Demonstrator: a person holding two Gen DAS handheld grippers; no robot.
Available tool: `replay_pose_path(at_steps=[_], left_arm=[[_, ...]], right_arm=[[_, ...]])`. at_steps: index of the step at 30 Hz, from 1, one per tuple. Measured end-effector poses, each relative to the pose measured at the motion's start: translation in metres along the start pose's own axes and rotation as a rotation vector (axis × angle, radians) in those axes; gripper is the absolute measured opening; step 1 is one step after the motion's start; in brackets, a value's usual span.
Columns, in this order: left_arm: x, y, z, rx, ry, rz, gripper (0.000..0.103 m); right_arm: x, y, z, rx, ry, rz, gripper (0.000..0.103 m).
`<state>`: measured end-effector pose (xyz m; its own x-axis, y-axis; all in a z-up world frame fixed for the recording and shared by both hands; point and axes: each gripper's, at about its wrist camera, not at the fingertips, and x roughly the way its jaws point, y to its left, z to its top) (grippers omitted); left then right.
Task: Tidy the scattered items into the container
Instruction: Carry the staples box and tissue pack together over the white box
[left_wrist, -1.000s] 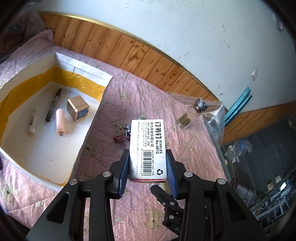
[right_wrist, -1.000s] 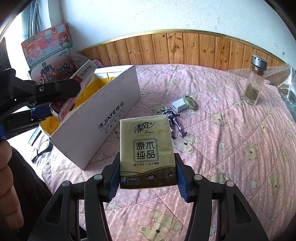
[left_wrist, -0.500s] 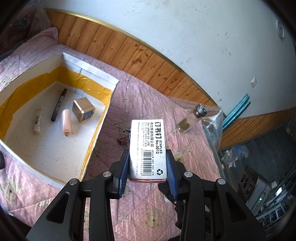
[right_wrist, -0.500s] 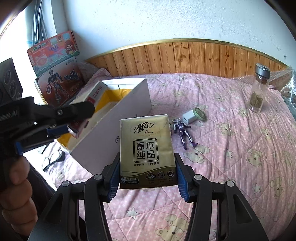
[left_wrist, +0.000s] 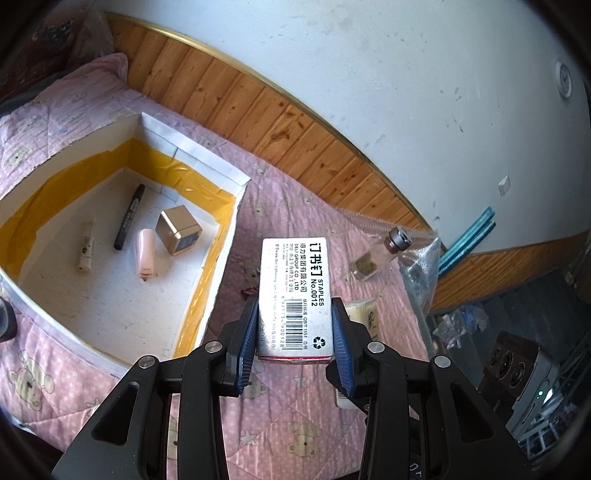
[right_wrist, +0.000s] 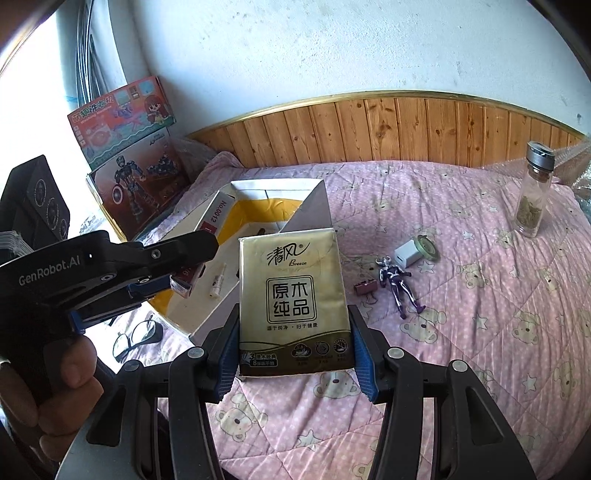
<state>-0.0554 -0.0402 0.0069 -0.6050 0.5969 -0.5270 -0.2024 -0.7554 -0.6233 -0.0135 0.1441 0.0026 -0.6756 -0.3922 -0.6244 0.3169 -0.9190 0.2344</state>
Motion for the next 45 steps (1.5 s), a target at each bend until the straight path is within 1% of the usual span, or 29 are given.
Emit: replay_pose_path(at_steps=[15,27,32,45], left_arm=[[-0.026,0.026,0.016,-0.065,-0.049,-0.019,0.038],[-0.042,0.052,0.029,-0.123,-0.079,-0.006,0.038],[-0.046,0.064,0.034,-0.147,-0.083,0.007,0.038],[-0.049,0.095,0.044,-0.222,-0.063,0.045,0.039]], right_arm=[[0.0,0.034,0.023,-0.053,-0.016,0.02,0.054],[0.005,0.06,0.039,-0.097,-0.02,0.031,0.054],[0.01,0.07,0.045,-0.12,-0.019,0.034,0.054],[0.029,0.085,0.054,-0.168,0.013,0.052,0.054]])
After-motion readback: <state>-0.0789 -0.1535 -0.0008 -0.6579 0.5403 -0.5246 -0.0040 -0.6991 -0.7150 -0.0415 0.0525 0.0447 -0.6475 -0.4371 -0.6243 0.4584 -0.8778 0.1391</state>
